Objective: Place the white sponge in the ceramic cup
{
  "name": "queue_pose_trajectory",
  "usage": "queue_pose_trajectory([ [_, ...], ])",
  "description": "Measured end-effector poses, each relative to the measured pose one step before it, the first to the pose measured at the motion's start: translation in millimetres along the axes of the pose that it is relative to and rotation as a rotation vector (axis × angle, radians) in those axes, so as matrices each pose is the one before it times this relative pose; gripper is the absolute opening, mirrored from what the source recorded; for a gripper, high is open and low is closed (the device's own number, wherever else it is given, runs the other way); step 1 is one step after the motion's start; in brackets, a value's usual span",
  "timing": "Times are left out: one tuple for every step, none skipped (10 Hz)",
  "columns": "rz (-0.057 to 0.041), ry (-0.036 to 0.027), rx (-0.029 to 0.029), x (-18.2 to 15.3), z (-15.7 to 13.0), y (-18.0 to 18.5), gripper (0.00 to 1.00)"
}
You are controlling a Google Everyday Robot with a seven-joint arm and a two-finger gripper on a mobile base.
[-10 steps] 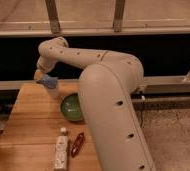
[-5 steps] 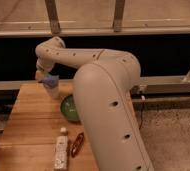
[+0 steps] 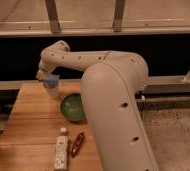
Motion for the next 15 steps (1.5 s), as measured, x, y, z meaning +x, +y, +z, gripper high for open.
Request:
queue_pose_trajectory([
  [-0.00146,-0.01203,0.00265,-3.84,-0.07,0.30,0.00],
  [0.00114,-0.01146,0.00042,-3.66,1.31,0.28,0.00],
  [0.00228,-0.00783,0.00089,-2.26,1.10,-1.44,0.00],
  [-0.00131,-0.00523,0.00063,-1.50,0.85,-1.57,0.00],
  [-0.00136,-0.00664,-0.00222,-2.14,1.74,0.11,0.00],
  [-0.00130,-0.00894,-0.00504,-2.83,3.10,1.37,0.00],
  [0.00113,-0.00629,-0.00473,-1.29,2.58,1.29,0.00],
  [0.00378,-0.00725,-0.00406,0.56,3.52,0.24,0.00],
  [0.00341,-0.00666,-0.00396,1.04,2.90,0.61,0.00],
  [0.00322,-0.00709,-0.00434,0.96,3.42,0.49,0.00],
  [0.00222,-0.00519,-0.00330,0.61,2.32,0.59,0.00],
  [0.00456,-0.00921,-0.00476,1.44,3.83,0.13,0.00],
  [0.00341,-0.00437,-0.00245,2.06,2.68,-0.57,0.00],
  [0.00389,-0.00504,-0.00476,1.64,3.32,0.67,0.00],
  [0.00341,-0.00508,-0.00370,0.77,2.50,0.46,0.00],
])
